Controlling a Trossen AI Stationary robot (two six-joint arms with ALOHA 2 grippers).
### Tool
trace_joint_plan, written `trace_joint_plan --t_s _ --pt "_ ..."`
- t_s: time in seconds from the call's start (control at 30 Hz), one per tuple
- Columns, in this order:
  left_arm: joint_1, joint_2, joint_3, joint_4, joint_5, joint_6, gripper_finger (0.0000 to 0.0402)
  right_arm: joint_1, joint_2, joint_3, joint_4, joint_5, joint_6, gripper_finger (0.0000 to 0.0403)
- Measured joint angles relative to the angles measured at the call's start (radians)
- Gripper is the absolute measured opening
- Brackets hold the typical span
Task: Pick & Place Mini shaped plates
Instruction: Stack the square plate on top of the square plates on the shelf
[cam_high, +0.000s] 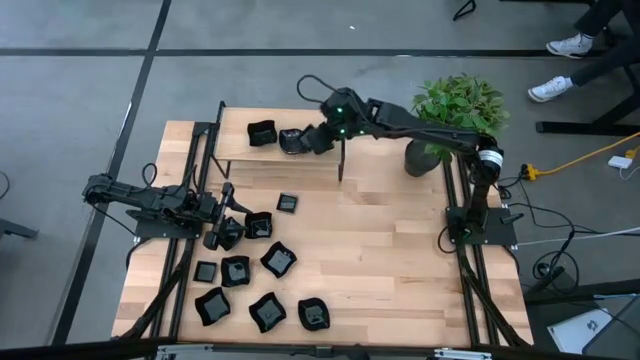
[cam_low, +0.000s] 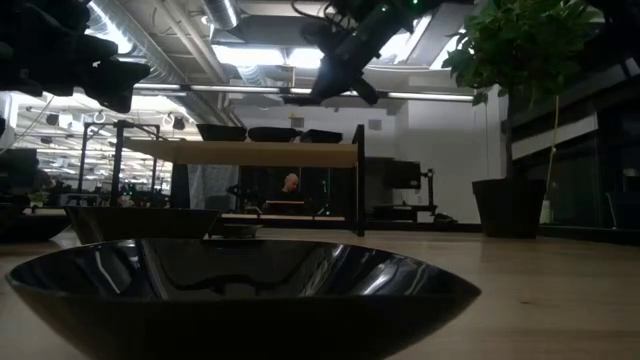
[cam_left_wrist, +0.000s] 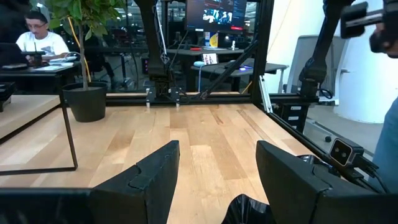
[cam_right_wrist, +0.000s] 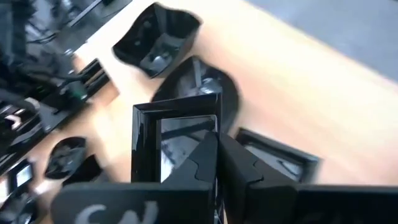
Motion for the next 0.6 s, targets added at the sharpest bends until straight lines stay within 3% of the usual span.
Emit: trace_joint_plan --t_s 0.17,0.6 --pt "0.0 0.0 0.0 0.0 0.0 0.0 0.0207 -0.008 -0.02 0.0 -0.051 0.079 0.027 0.0009" --pt "0.0 0.0 0.0 0.0 0.0 0.0 0.0208 -0.03 -0.019 -0.006 -0.12 0.11 0.178 0.0009"
